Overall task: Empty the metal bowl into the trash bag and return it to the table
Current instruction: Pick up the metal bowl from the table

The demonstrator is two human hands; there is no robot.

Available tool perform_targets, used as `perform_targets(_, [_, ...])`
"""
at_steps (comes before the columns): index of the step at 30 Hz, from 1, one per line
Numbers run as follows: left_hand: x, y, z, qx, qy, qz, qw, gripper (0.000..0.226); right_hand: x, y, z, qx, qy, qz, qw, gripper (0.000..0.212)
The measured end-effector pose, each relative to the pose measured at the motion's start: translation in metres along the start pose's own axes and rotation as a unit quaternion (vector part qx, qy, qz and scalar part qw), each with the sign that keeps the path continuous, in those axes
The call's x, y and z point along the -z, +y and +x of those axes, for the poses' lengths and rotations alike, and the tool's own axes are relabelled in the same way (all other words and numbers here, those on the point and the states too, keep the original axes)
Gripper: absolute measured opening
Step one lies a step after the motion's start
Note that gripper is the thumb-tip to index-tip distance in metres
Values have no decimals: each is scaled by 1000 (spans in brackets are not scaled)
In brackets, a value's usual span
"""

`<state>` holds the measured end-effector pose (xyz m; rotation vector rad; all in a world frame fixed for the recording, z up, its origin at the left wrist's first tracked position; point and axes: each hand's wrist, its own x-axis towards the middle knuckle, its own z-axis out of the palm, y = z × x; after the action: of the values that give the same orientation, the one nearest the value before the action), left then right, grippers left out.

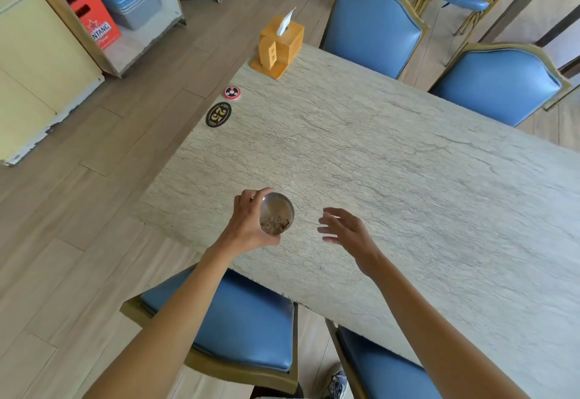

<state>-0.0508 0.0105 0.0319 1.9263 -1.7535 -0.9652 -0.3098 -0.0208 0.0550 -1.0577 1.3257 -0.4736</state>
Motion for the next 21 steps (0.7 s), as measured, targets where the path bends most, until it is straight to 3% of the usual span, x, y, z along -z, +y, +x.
perform_targets(5, [2,38,-29,-55,3,-31,998,110,-3,-11,-32,29,-71,28,997,65])
perform_targets(9, [-1,62,-46,-98,3,-42,994,111,2,-10,-57,33,-104,91,990,57])
perform_targets(15, [-15,98,-62,-144,-15,-56,988,113,12,-5,-87,30,-82,161,983,40])
perform_targets(21, [-32,126,-72,-171,-34,-69,982,117,28,3,-119,20,-28,220,975,39])
